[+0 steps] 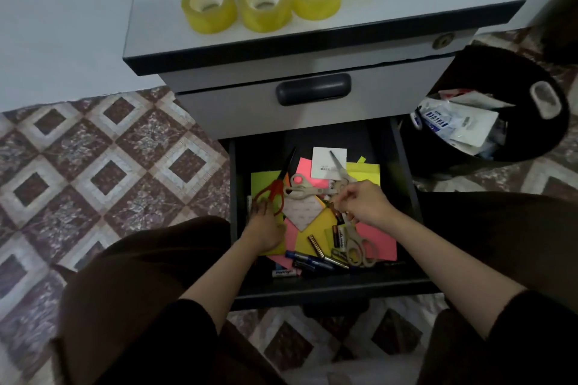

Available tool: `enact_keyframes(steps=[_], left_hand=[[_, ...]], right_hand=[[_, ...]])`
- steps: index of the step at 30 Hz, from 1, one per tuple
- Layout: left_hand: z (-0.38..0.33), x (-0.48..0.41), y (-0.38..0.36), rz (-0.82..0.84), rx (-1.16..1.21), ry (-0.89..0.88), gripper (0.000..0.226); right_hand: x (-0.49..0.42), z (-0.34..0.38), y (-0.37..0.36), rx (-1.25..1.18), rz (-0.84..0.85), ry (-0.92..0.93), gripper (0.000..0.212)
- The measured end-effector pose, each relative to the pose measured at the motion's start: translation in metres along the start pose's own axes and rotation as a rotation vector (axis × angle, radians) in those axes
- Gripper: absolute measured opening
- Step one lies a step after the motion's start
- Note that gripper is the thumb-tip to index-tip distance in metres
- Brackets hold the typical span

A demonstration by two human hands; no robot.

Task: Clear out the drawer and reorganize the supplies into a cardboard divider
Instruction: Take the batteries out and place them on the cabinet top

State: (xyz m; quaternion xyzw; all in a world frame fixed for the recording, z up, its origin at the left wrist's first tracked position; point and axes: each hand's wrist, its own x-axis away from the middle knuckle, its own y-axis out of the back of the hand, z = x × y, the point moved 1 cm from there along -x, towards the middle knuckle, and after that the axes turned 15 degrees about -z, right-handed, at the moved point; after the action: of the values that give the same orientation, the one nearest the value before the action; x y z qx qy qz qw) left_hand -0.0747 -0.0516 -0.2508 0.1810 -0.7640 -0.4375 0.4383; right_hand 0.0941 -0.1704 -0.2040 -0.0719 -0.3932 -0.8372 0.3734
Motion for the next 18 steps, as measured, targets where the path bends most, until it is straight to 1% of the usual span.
enact_keyframes(steps=[2,4,5,8,10,12,14,16,18], left_hand=[[-0.003,-0.002,-0.006,0.001,-0.046,-0.028,0.074],[-0.009,-0.005,-0.011,0.008,-0.043,-0.079,0.075],[-0.011,-0.007,-0.014,0.029,-0.043,-0.096,0.075],[-0.009,-0.014,-0.025,0.052,-0.093,-0.158,0.077],[-0.01,-0.011,-0.021,0.008,-0.015,-0.139,0.072],[-0.01,-0.007,-0.015,-0.149,0.077,-0.098,0.064],[-0.01,0.001,-0.007,-0.303,0.066,-0.021,0.057],[-0.007,0.004,-0.006,-0.311,0.038,0.061,0.054],[-0.002,0.005,-0.009,-0.27,-0.053,0.063,0.048]], right_hand=[[-0.001,-0.001,-0.004,-0.007,0.008,0.0,0.023],[-0.001,-0.003,-0.008,-0.037,0.018,-0.023,0.013],[-0.001,-0.004,-0.008,-0.042,0.02,-0.036,0.012],[-0.001,-0.006,-0.009,-0.021,0.038,-0.053,0.024],[-0.002,-0.007,-0.008,-0.01,0.044,-0.057,0.026],[-0.003,-0.008,-0.008,-0.011,0.041,-0.068,0.026],[-0.003,-0.009,-0.008,-0.016,0.034,-0.074,0.026],[-0.003,-0.009,-0.009,-0.021,0.033,-0.085,0.025],[-0.002,-0.01,-0.009,-0.026,0.044,-0.103,0.02]])
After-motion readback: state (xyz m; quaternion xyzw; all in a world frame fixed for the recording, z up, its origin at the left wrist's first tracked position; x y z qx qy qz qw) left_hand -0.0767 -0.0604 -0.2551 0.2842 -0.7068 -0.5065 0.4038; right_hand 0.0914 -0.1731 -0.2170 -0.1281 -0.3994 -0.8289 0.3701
